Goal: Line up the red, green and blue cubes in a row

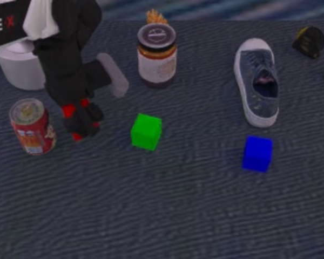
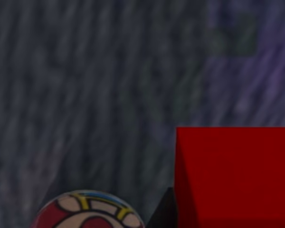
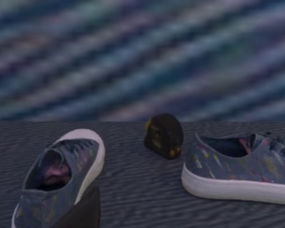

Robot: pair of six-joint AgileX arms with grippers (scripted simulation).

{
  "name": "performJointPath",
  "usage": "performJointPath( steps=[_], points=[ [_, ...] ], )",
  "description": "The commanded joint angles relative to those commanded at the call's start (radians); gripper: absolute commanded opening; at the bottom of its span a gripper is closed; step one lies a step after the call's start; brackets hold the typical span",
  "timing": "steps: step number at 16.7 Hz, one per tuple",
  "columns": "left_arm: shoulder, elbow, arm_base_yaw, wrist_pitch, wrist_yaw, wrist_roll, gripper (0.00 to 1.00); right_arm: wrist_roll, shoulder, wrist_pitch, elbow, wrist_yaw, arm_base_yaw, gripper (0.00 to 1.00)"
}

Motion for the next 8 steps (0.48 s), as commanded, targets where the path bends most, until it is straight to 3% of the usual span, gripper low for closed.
performJointPath(
  steps=[4,8],
  points=[
    [-0.026,-0.031,-0.042,0.005,0.000,0.017,0.00,0.000,0.000,0.000,0.000,0.000,0.000,1.00],
    [-0.140,-0.150,-0.175,0.010,0.001,0.066,0.00,0.000,0.000,0.000,0.000,0.000,0.000,1.00]
  ],
)
